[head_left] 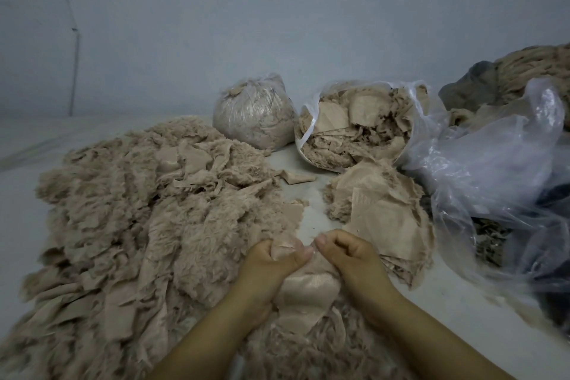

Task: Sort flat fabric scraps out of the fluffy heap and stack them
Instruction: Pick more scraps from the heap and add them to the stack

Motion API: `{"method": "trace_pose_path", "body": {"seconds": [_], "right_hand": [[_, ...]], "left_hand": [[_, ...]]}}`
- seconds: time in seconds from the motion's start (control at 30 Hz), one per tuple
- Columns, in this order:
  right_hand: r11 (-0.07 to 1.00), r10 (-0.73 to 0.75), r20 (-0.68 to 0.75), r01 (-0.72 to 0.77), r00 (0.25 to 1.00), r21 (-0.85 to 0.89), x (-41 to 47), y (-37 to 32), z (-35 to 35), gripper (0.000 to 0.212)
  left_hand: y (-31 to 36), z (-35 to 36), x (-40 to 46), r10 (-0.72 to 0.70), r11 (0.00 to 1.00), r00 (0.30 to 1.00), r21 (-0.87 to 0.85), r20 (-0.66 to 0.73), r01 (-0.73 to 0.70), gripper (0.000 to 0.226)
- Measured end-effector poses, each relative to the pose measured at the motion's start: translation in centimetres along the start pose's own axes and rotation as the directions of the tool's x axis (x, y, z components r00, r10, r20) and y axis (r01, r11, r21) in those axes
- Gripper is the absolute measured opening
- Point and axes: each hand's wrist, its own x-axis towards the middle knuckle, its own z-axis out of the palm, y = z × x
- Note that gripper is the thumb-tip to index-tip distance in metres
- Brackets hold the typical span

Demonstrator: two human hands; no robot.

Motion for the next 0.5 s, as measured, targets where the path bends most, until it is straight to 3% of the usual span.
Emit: {"method": "trace_pose_path", "body": {"seconds": [0.13,0.23,0.33,0.4,0.5], "right_hand": [[0.954,0.185,-0.168,-0.136,0.968,0.268,0.7,-0.4,-0.9,0.015],[0.902,0.243,-0.021,-0.218,0.970,0.372,0.8,-0.3,-1.3,0.033],[0.896,0.298,0.214,-0.350,0.930,0.273,0.0,-0.4,-0.6,0.049],[0.889,0.296,0.199,-0.346,0.934,0.299,0.0,-0.4,-0.3,0.040],[0.866,0.267,0.079,-0.275,0.960,0.417,0.2,-0.5,-0.4,0.028]], "left_hand": [[0.2,-0.1,0.2,-0.025,0.998,0.999,-0.051,-0.043,0.022,0.033],[0.3,-0.2,0.4,-0.026,0.986,0.999,-0.165,-0.041,0.019,0.028],[0.4,-0.1,0.5,-0.009,0.973,1.000,-0.231,-0.020,0.004,0.025],[0.6,-0.2,0.5,-0.022,0.970,1.000,-0.244,0.011,0.024,0.010],[0.6,-0.6,0.5,-0.039,0.986,0.998,-0.161,0.058,0.048,0.023]]}}
